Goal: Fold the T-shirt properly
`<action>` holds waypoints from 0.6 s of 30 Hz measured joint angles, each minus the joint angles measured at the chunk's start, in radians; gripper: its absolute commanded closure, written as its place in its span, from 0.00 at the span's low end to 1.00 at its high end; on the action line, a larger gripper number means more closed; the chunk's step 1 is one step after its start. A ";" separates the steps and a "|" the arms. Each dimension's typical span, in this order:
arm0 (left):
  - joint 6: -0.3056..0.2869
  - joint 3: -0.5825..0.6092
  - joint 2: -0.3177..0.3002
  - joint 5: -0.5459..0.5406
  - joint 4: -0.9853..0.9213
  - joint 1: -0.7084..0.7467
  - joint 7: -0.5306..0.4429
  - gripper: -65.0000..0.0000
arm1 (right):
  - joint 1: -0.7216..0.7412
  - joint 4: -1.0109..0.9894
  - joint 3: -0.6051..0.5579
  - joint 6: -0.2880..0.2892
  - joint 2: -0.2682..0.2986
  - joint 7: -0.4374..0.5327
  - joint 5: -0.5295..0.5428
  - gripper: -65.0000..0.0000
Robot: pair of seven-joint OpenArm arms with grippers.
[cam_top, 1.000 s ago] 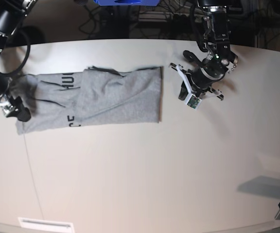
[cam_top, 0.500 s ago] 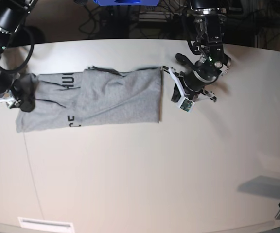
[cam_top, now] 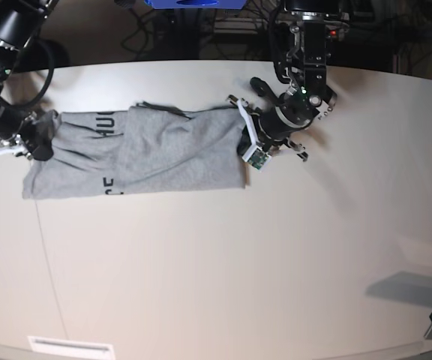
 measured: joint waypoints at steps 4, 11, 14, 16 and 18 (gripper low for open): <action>-0.001 0.000 0.000 -0.002 -0.002 0.000 -0.001 1.00 | -0.019 0.079 0.000 -0.003 0.001 -0.006 -0.013 0.99; -0.005 -0.011 -0.001 -0.029 -0.035 -0.008 -0.027 1.00 | -0.028 0.171 -0.002 -0.003 -0.003 -0.007 -0.013 0.99; -0.004 -0.011 0.000 -0.029 -0.035 -0.008 -0.029 1.00 | -0.036 0.180 -0.002 -0.003 -0.003 -0.038 -0.013 0.99; -0.004 -0.011 0.000 -0.028 -0.035 -0.009 -0.029 1.00 | -0.039 0.216 -0.001 -0.004 -0.018 -0.052 -0.021 0.99; -0.008 -0.011 0.000 -0.028 -0.038 -0.016 -0.026 1.00 | -0.038 0.255 0.001 -0.003 -0.034 -0.071 -0.011 0.99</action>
